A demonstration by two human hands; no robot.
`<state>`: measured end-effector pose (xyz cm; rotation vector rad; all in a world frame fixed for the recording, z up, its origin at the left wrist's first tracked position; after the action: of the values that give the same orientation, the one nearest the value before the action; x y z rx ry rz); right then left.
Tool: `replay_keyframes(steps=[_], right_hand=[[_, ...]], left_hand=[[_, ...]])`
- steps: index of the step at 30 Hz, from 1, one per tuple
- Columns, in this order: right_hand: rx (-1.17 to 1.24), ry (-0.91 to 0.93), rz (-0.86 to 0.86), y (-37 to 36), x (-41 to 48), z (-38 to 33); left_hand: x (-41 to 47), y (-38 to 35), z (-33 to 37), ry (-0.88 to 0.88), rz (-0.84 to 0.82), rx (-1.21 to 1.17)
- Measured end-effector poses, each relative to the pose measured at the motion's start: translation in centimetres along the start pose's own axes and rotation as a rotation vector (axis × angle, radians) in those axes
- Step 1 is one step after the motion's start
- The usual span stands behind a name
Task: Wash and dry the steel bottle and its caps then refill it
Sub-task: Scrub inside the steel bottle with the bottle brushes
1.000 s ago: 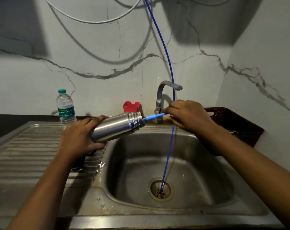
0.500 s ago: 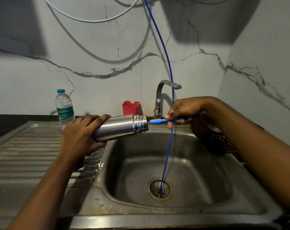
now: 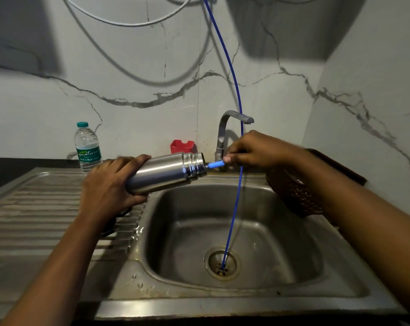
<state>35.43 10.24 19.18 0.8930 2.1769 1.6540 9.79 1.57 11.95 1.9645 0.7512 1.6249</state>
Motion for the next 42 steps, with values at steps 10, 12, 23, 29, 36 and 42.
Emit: replay_keyframes(steps=[10,12,23,29,36,42], right_hand=[[-0.561,0.215,0.491,0.5,-2.9,-0.4],[-0.756,0.376,0.622,-0.6,-4.5,-1.0],[0.541,-0.295,-0.292,-0.2,-1.5,3.2],[-0.5,0.063,0.345,1.5,-1.9,0.5],[-0.875,0.458,0.631,-0.2,-3.6,-1.2],[0.099,-0.072,-0.092,1.0,-0.9,1.6]], left_hand=[[0.0,-0.6,-0.6,0.025,-0.073,-0.01],[0.1,-0.6,-0.5,0.034,-0.095,-0.058],[0.0,0.0,1.1,-0.071,0.014,0.062],[-0.1,-0.4,0.0,0.022,-0.065,-0.017],[0.0,-0.6,-0.1,0.055,-0.083,-0.115],[0.0,0.1,0.6,0.002,-0.001,0.012]])
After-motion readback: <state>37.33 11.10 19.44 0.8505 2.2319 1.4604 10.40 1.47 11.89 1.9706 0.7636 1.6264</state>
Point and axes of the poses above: each hand's wrist, its own x-axis towards the middle knuckle, its own y-axis out of the back of the hand, z = x × y, the point moved 6 cm from there along x, towards the middle knuckle, and after that the axes turned 9 degrees about x, right-handed, at the moved point
